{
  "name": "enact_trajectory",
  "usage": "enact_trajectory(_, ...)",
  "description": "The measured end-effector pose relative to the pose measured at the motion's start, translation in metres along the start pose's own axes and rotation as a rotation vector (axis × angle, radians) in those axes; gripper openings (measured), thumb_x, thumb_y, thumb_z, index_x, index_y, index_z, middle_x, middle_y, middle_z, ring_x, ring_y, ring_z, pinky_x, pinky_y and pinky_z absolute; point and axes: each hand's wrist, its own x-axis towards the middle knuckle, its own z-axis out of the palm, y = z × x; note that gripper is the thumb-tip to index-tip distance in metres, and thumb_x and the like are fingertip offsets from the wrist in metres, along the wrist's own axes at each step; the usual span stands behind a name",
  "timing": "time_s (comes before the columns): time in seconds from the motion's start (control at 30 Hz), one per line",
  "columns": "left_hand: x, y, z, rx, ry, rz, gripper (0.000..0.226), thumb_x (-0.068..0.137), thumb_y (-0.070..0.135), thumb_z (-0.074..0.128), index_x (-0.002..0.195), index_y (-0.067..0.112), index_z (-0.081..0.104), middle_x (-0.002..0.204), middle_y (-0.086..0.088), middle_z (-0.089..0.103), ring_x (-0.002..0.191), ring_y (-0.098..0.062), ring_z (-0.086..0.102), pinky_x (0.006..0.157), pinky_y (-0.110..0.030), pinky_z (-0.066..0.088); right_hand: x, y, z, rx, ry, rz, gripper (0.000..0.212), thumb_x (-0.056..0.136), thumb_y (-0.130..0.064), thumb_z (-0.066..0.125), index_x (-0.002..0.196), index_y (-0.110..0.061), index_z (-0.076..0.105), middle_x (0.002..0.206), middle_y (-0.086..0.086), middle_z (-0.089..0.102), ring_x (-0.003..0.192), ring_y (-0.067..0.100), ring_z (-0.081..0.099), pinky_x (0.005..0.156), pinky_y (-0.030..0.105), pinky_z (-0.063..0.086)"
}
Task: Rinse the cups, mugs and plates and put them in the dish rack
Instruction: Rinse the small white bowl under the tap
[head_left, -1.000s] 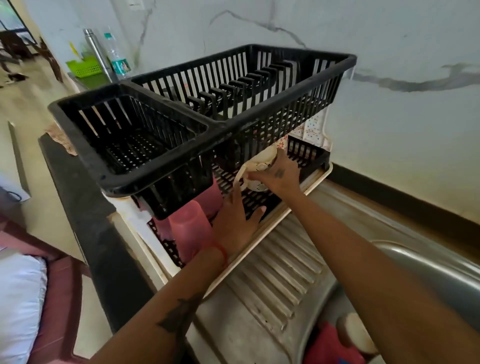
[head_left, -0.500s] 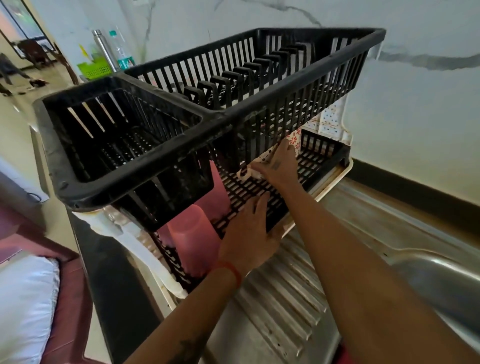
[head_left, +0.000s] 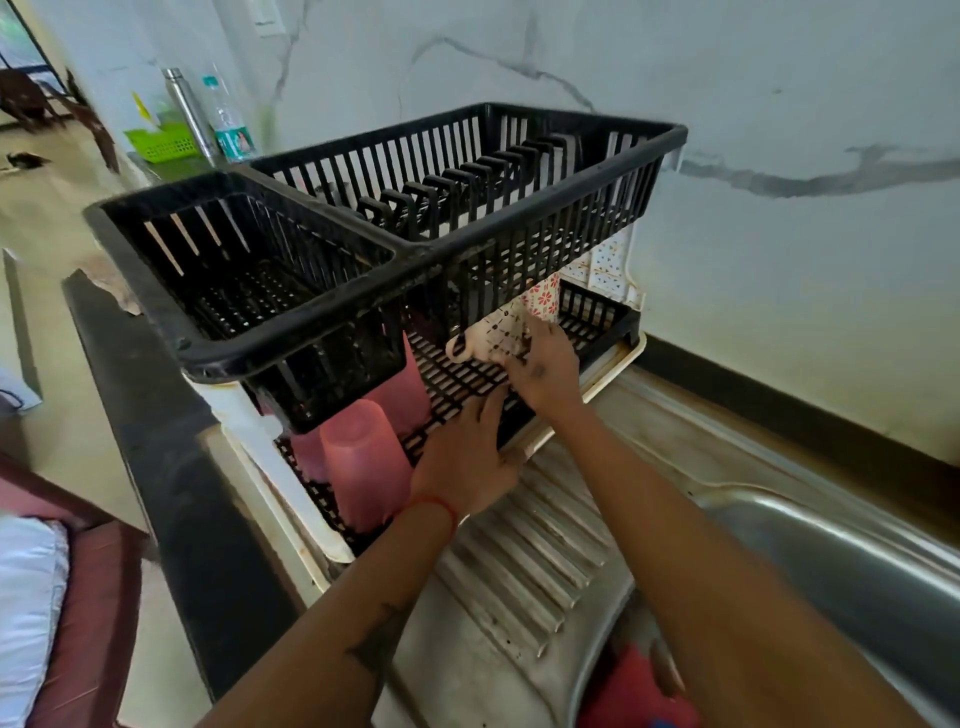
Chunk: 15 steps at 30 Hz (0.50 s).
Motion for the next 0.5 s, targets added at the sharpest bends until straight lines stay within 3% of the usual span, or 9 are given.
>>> enact_trajectory(0.13,-0.008,0.007,-0.011,0.036,-0.069,0.045,0.081,0.089,0.054,0.053,0.151,0.018,0.017,0.151,-0.009,0.031,0.126,-0.029,0.046,0.099,-0.04,0.041,-0.053,0.017,-0.046,0.046,0.116,-0.144,0.042,0.084,-0.008,0.068,0.124,0.001,0.058,0.119,0.02,0.06,0.112,0.032,0.056,0.088,0.024,0.036)
enact_trajectory(0.2,-0.021,0.014,-0.013,0.09,-0.075,0.06,0.082,0.089,0.058,0.05,0.152,0.019,0.016,0.155,-0.007,0.023,0.137,-0.026,0.034,0.111,-0.043,0.028,-0.083,0.029,-0.068,0.043,0.149,-0.126,0.035,0.083,-0.006,0.07,0.116,0.0,0.063,0.114,0.017,0.063,0.105,0.03,0.059,0.084,0.021,0.036)
enact_trajectory(0.3,-0.057,0.033,-0.007,0.078,-0.035,0.101,0.08,0.089,0.061,0.048,0.152,0.021,0.019,0.157,-0.006,0.02,0.145,-0.025,0.016,0.117,-0.051,0.002,-0.132,0.051,-0.094,0.005,0.102,-0.033,0.033,0.083,-0.01,0.072,0.115,-0.005,0.065,0.113,0.015,0.064,0.102,0.026,0.06,0.083,0.023,0.038)
enact_trajectory(0.4,-0.097,0.059,0.008,-0.007,-0.045,0.213,0.075,0.089,0.055,0.052,0.149,0.016,0.028,0.156,-0.01,0.024,0.146,-0.028,0.017,0.118,-0.051,0.003,-0.18,0.076,-0.107,0.038,0.005,0.111,0.034,0.083,-0.007,0.071,0.116,-0.008,0.064,0.119,0.013,0.061,0.108,0.025,0.057,0.091,0.022,0.041)
enact_trajectory(0.47,-0.119,0.074,0.023,-0.016,-0.131,0.254,0.077,0.09,0.056,0.049,0.151,0.017,0.024,0.158,-0.01,0.019,0.148,-0.026,0.01,0.119,-0.046,-0.002,-0.21,0.089,-0.109,0.053,-0.07,0.24,0.036,0.084,-0.012,0.07,0.119,-0.015,0.061,0.123,0.009,0.058,0.107,0.018,0.055,0.088,0.013,0.04)
enact_trajectory(0.5,-0.128,0.079,0.03,-0.004,-0.173,0.266,0.079,0.09,0.059,0.048,0.152,0.019,0.02,0.159,-0.009,0.015,0.148,-0.024,0.007,0.118,-0.044,-0.006,-0.221,0.096,-0.106,0.031,-0.119,0.282,0.041,0.084,-0.015,0.071,0.123,-0.016,0.058,0.127,0.009,0.056,0.11,0.019,0.054,0.089,0.016,0.04)
